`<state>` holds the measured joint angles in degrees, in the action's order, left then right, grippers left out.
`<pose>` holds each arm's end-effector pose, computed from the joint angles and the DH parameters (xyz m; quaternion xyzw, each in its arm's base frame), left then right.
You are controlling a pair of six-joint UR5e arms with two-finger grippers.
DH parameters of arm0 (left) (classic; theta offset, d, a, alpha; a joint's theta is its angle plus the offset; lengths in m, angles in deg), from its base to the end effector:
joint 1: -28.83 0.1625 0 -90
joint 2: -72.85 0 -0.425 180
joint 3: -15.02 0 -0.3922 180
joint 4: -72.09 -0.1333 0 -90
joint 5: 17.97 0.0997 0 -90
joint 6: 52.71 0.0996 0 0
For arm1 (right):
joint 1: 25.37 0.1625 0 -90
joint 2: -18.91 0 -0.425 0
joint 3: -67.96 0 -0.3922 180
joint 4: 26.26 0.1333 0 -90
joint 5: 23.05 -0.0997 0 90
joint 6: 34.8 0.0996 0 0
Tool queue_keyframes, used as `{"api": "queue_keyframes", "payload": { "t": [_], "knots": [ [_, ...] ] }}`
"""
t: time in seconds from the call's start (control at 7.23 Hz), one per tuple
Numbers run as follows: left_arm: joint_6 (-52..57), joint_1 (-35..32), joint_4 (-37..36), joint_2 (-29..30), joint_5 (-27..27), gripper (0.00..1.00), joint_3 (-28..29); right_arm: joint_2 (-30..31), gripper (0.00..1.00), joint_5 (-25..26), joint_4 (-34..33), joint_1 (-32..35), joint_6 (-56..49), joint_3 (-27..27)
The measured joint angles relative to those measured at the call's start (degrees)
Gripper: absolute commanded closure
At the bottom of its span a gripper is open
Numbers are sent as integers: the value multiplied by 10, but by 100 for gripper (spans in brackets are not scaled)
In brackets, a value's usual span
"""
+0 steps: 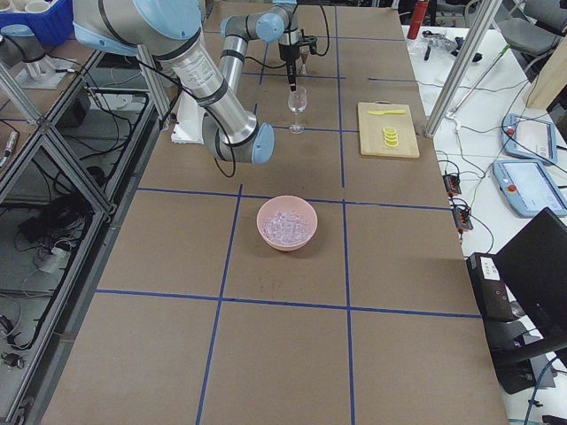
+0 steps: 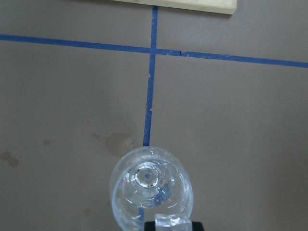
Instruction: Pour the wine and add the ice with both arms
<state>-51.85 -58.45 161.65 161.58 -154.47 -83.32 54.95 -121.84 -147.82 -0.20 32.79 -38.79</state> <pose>-0.0379 -0.4891 0.5957 0.0467 0.3949 0.0515 0.9161 -0.5043 -0.3674 0.0558 0.0687 -0.3348 -0.0030 0.9398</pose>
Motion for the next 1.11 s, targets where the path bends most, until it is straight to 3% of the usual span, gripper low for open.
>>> {"api": "queue_keyframes", "payload": {
  "t": [1.11],
  "knots": [
    [0,0,0,-1,0,0,2,1,98,30,23,-6,7,-5]
  ]
}}
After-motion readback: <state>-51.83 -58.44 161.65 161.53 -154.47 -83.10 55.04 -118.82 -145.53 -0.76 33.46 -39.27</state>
